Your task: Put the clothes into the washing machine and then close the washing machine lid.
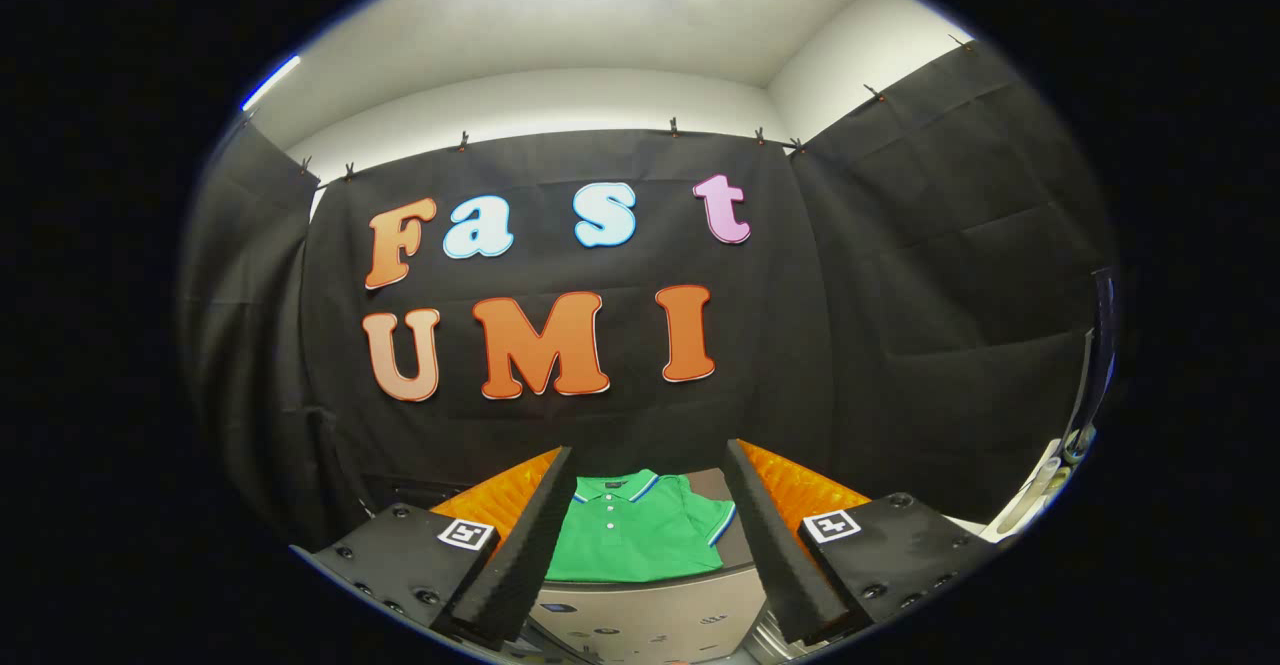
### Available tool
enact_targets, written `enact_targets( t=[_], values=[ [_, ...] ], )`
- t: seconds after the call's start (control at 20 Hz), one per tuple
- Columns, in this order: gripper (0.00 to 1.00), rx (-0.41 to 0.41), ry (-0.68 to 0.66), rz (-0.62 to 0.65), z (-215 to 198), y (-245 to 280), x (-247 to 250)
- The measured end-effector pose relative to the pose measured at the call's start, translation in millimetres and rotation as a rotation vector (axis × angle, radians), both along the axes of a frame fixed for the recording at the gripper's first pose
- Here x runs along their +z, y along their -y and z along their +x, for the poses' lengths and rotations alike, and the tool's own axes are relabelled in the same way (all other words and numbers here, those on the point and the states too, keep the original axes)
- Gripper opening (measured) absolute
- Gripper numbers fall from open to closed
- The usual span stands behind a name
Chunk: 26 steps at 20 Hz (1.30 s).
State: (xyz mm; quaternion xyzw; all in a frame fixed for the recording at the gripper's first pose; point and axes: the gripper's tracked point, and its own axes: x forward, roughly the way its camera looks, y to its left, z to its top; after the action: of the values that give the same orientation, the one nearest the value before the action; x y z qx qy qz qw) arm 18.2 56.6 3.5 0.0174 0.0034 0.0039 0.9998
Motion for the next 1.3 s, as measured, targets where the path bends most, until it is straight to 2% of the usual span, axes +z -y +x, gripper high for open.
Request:
enact_targets(
  t=[0.15,0.45,0.75,0.9,1.05,1.3],
  values=[
    [0.96,0.028,0.021,0.032,3.9,-21.2,5.1],
    [0.96,0.01,-0.05,-0.049,37.3,-43.5,-2.0],
    [0.97,0.027,-0.204,-0.072,117.0,-75.4,-24.6],
    [0.97,0.015,-0.262,-0.026,172.0,-80.6,-38.9],
    [0.96,0.114,-0.421,-0.024,211.8,-101.4,-86.3],
    [0.97,0.143,-0.704,-0.092,258.4,-86.6,-171.1]
  ],
)
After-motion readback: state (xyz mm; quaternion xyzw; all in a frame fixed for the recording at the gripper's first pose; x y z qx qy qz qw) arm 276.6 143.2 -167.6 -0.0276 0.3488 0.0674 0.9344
